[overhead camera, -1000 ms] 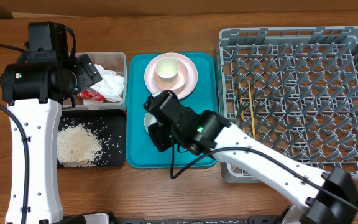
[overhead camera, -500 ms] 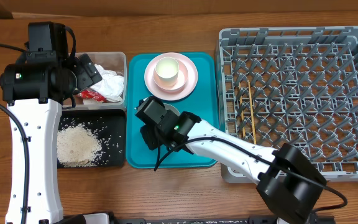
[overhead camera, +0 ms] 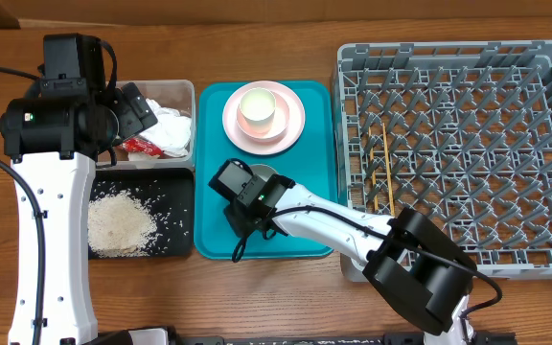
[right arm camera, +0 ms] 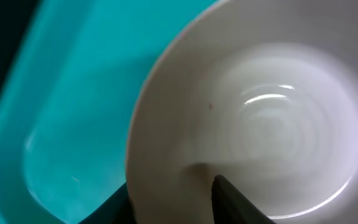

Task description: Sort waste into correct bins and load items into the dishwasher

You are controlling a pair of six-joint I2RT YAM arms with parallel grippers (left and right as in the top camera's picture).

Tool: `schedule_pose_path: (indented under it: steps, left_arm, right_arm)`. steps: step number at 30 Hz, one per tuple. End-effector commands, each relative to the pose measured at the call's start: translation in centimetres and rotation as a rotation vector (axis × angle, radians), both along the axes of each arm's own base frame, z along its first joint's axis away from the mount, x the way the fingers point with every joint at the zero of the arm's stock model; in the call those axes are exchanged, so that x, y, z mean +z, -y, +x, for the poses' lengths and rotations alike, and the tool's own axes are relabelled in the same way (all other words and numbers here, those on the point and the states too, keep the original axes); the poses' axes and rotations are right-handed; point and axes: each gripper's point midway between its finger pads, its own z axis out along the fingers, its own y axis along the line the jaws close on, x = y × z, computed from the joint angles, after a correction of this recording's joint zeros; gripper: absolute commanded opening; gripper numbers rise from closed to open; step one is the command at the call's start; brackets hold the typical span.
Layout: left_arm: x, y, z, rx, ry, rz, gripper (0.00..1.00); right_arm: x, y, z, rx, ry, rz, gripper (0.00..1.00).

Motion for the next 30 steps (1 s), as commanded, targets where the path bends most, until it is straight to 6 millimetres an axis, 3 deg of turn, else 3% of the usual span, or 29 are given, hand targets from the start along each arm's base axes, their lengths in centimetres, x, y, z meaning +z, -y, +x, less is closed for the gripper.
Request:
schedule_pose_path:
  steps: [1,10,17,25,30]
  left_arm:
    - [0.1,-0.1,0.1,0.004,0.003,-0.002,1.0]
    - [0.1,-0.1,0.1,0.004,0.003,-0.002,1.0]
    - [0.1,-0.1,0.1,0.004,0.003,-0.002,1.0]
    - [0.1,-0.1,0.1,0.004,0.003,-0.002,1.0]
    - [0.1,-0.1,0.1,0.004,0.003,-0.002,1.0]
  right_arm:
    - [0.4,1.1,0.1,-0.067,0.006,-0.047,0.38]
    - [2.2,3.8,-1.2,-0.166,-0.036,-0.109,0.39]
    - [4.9,3.0,-0.6,-0.166,0.012,-0.031,0.43]
    - [4.8,2.6,-0.4,-0.164,0.026,-0.017,0.42]
    - [3.0,2.7,-0.8,-0.156,0.01,-0.044,0.42]
